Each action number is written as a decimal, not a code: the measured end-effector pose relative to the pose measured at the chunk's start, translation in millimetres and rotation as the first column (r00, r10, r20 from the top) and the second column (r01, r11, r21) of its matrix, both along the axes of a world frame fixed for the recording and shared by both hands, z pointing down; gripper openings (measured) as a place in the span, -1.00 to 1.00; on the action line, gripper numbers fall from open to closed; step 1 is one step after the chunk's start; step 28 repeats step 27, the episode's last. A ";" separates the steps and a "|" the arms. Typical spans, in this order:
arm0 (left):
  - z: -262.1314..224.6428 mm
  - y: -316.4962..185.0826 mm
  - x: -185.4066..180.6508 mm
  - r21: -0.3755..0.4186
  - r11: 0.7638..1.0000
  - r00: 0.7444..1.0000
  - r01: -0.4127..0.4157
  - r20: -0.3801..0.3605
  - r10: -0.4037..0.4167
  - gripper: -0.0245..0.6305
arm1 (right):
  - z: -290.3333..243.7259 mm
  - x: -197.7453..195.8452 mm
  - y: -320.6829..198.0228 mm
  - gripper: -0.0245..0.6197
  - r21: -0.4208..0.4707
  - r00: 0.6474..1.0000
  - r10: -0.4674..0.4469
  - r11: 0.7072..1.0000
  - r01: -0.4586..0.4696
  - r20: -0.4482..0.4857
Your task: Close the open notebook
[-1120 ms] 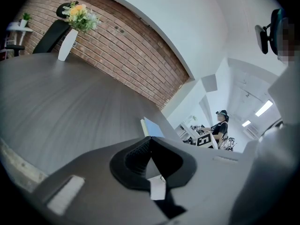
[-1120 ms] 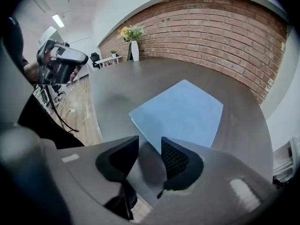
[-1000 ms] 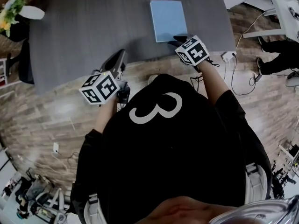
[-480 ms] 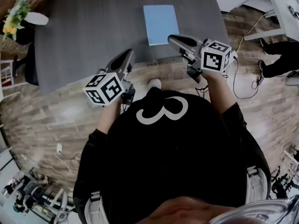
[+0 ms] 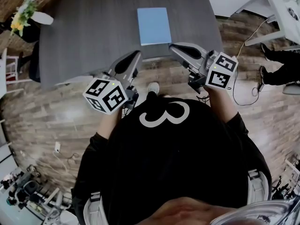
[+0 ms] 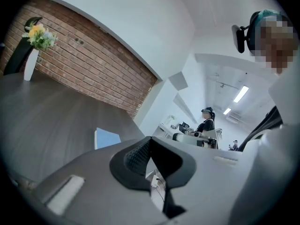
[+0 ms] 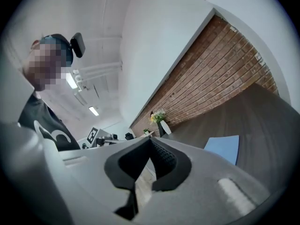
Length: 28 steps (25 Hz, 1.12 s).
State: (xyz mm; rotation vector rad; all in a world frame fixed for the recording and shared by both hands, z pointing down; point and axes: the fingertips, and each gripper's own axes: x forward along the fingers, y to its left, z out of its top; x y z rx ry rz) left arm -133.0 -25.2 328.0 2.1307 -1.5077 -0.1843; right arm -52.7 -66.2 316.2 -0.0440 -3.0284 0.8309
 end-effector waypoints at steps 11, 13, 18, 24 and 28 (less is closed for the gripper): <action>-31.3 6.7 42.9 0.082 0.996 0.997 -0.016 0.074 0.010 -0.91 | -23.8 30.2 16.1 -0.92 0.094 1.000 -0.017 0.995 0.015 0.023; -33.6 7.0 46.2 0.094 0.995 0.997 -0.014 0.081 0.007 -0.91 | -26.9 34.3 16.0 -0.92 0.114 1.000 -0.014 0.993 0.011 0.026; -37.3 8.2 53.1 0.110 0.994 0.995 -0.021 0.098 0.010 -0.91 | -28.7 41.5 16.8 -0.92 0.144 1.000 -0.011 0.990 0.007 0.028; -35.9 8.6 49.2 0.114 0.993 0.996 -0.013 0.091 0.002 -0.91 | -27.2 41.1 13.9 -0.92 0.139 1.000 -0.004 0.990 0.001 0.026; -36.9 9.6 42.5 0.113 0.994 0.996 -0.008 0.085 -0.002 -0.91 | -27.7 36.2 11.3 -0.92 0.141 1.000 0.003 0.990 -0.006 0.021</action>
